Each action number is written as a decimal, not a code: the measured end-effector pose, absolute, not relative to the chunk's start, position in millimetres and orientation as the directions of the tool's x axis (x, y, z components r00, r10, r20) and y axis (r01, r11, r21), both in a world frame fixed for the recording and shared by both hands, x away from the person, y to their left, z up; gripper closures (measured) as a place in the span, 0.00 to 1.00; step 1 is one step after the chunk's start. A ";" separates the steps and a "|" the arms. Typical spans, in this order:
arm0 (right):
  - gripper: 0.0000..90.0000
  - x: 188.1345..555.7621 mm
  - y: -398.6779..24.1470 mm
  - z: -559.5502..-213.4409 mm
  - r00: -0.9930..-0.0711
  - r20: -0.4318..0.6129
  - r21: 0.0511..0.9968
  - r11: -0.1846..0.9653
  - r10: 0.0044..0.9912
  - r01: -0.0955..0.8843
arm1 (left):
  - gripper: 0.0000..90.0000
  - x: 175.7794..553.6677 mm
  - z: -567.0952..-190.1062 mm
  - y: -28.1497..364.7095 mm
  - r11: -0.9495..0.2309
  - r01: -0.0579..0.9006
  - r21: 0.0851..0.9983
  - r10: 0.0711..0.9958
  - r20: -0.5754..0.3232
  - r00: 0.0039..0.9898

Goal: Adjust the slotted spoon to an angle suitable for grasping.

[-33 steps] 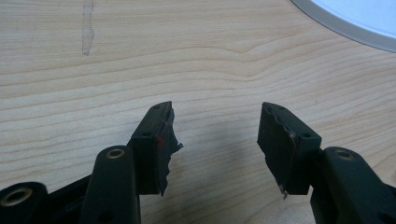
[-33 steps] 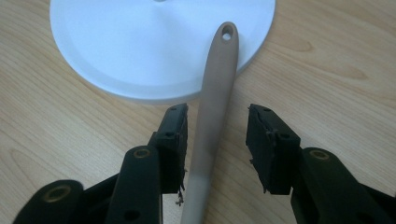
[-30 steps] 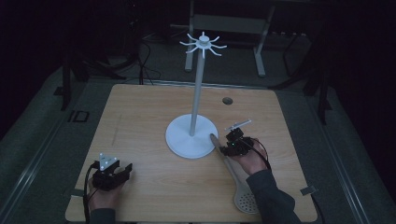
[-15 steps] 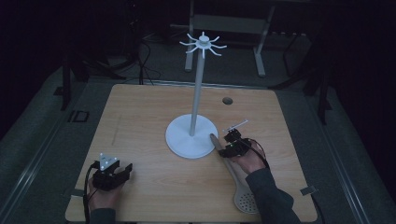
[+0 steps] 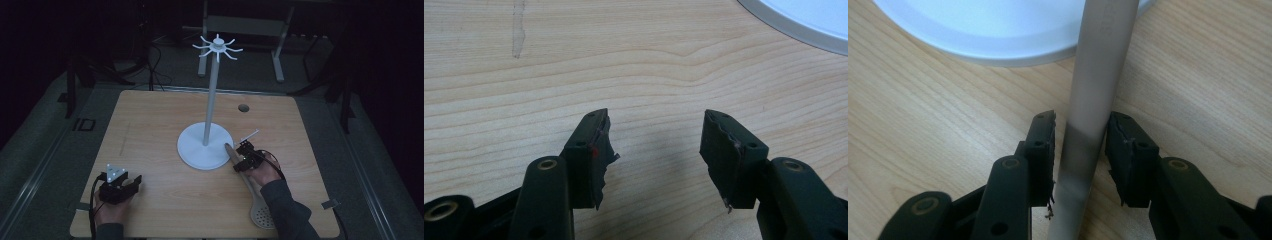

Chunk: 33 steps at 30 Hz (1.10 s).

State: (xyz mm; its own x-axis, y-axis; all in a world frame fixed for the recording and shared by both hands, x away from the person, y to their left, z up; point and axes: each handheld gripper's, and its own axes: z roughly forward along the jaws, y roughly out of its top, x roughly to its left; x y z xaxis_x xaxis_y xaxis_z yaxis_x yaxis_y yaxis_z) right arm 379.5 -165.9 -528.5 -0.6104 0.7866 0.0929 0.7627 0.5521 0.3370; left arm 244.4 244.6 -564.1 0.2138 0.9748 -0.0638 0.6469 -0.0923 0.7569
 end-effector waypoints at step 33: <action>0.79 372.1 -159.8 -526.0 -0.586 0.043 0.356 0.535 0.809 0.766 | 0.51 244.2 -563.3 245.6 -0.088 0.643 0.761 0.975 -0.067 0.212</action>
